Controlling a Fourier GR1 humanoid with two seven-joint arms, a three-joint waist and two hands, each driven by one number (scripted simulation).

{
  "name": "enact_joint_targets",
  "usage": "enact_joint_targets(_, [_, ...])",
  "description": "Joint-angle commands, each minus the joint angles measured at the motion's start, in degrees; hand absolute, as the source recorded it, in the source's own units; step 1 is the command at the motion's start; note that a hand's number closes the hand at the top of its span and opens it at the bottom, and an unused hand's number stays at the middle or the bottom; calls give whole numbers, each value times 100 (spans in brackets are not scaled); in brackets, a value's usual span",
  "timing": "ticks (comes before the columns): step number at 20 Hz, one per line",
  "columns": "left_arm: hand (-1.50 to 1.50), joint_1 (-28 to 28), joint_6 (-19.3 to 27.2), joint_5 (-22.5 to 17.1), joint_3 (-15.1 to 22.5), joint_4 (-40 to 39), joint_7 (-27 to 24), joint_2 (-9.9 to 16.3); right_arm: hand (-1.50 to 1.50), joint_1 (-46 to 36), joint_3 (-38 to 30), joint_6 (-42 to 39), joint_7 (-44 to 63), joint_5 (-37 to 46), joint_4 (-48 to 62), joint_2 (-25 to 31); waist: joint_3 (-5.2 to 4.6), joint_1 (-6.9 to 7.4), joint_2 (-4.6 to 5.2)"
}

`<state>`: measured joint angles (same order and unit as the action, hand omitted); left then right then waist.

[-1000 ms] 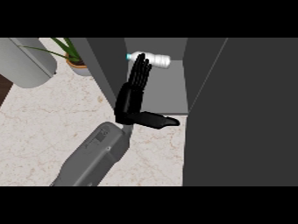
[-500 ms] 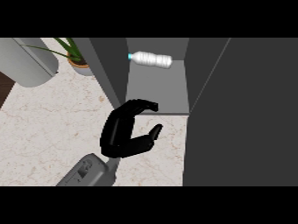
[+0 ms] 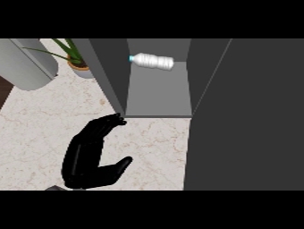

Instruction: Pick up the bottled water, place it into the cabinet and close the cabinet

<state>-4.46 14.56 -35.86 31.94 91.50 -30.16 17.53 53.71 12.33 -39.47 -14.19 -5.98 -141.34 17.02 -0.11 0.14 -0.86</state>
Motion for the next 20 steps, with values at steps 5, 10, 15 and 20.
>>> enact_joint_targets(5, [-150,1091,-671,-663,-746,847,-106,907,150,357,978,-209,516,850,-1501,306,-19,58,31])
enact_joint_targets(10, [-150,1566,-830,-1059,-1095,1228,-46,1151,150,118,1755,-528,606,1236,-1565,579,-31,61,-39])
enact_joint_targets(15, [-150,1812,-1054,-1223,-1341,1243,-74,1371,150,-438,2247,-479,998,1468,-1481,671,-71,157,-37])
enact_joint_targets(20, [-150,2253,-1397,-1479,-1595,1483,-110,1649,150,-396,2953,-3,1223,1291,-1156,381,-64,244,4])
